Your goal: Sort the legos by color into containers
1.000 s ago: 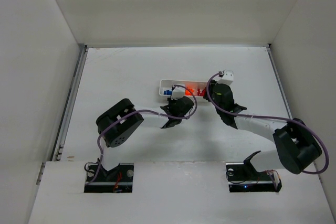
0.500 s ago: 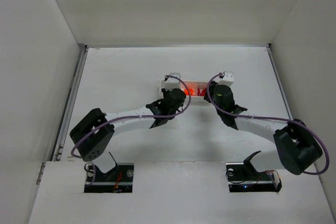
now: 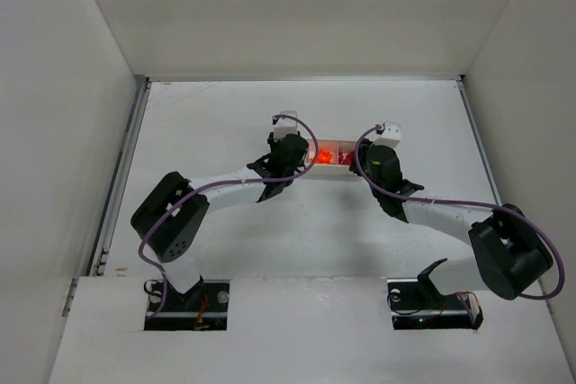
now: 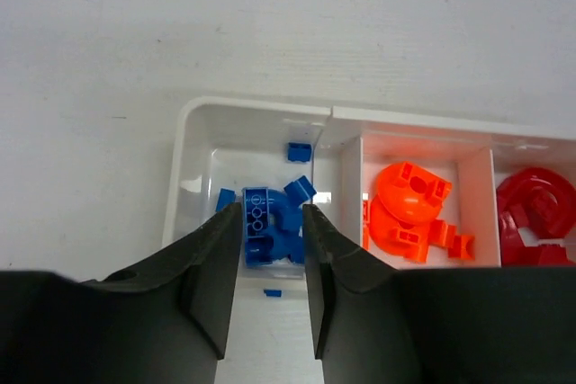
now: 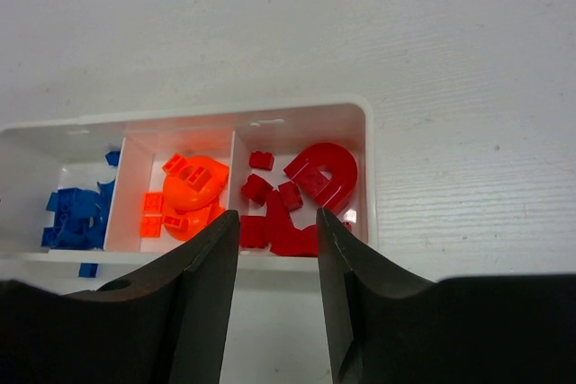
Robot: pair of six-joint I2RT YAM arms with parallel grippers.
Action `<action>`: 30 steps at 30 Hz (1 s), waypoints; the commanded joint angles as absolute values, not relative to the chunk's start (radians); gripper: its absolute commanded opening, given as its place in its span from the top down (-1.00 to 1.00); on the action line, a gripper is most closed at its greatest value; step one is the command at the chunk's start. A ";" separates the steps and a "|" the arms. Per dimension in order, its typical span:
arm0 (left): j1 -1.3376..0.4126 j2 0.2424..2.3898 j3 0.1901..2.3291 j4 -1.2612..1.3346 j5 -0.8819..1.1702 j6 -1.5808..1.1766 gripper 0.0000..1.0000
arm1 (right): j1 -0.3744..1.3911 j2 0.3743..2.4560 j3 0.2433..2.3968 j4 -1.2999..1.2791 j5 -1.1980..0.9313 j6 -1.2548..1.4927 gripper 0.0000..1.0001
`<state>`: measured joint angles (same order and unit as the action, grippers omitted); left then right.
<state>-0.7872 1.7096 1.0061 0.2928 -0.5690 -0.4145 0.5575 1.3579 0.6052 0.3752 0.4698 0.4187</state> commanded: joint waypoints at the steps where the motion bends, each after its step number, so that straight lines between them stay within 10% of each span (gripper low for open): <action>1: -0.827 1.589 0.922 0.334 -0.569 -0.405 0.45 | 0.564 1.341 0.606 0.430 0.463 0.425 0.10; 11: -0.901 1.469 0.661 0.368 -0.601 -0.488 0.53 | 0.564 1.350 0.609 0.430 0.463 0.426 0.10; 30: -0.889 1.813 0.798 0.514 -0.591 -0.451 0.43 | 0.564 1.348 0.612 0.430 0.463 0.420 0.10</action>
